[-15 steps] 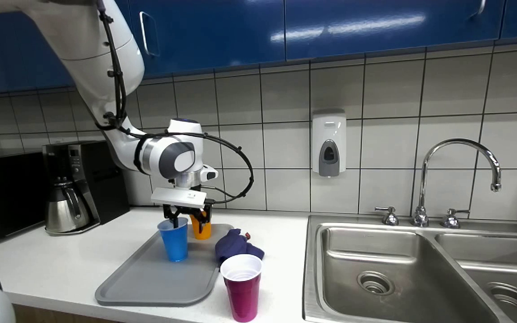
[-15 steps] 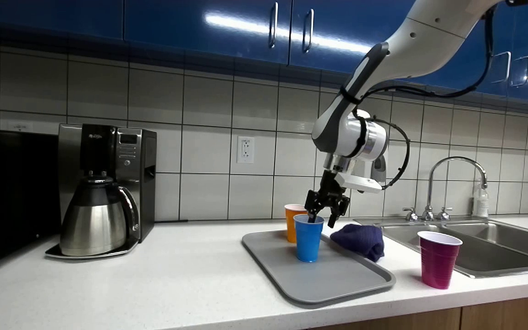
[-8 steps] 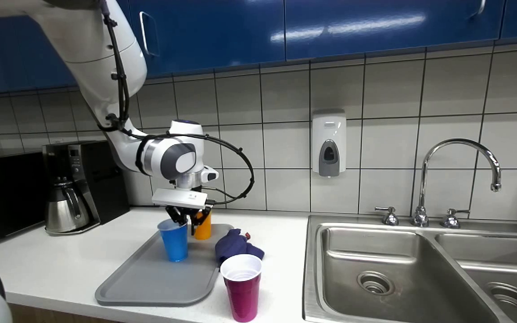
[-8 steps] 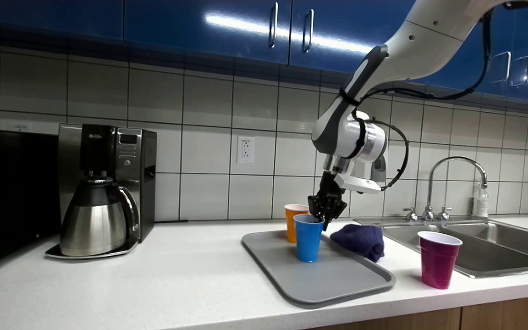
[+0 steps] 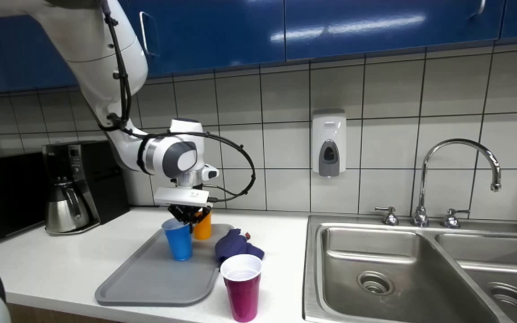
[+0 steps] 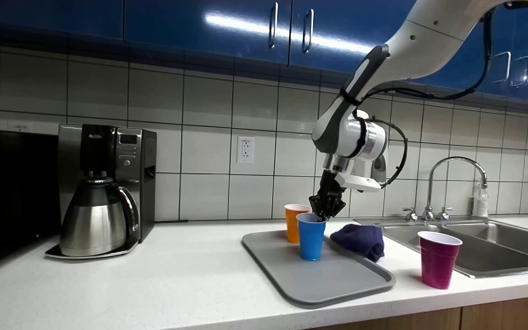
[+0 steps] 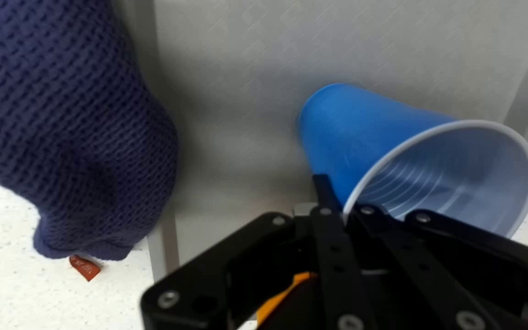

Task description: Remove the purple, blue and orange cups from the grey tray and put them on the countertop

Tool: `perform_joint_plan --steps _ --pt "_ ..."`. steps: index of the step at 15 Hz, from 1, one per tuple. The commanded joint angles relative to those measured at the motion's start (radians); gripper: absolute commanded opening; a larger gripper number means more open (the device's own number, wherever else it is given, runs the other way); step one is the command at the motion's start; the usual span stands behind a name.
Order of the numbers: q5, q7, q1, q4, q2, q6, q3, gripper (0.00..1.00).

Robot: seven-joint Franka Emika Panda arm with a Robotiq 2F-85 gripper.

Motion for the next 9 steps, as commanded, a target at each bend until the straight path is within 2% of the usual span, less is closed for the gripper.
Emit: perform_joint_plan --steps 1,9 --pt "-0.047 0.0 -0.024 -0.001 -0.027 -0.029 0.017 0.01" --pt "-0.081 0.011 -0.024 -0.022 -0.088 -0.032 0.008 0.01"
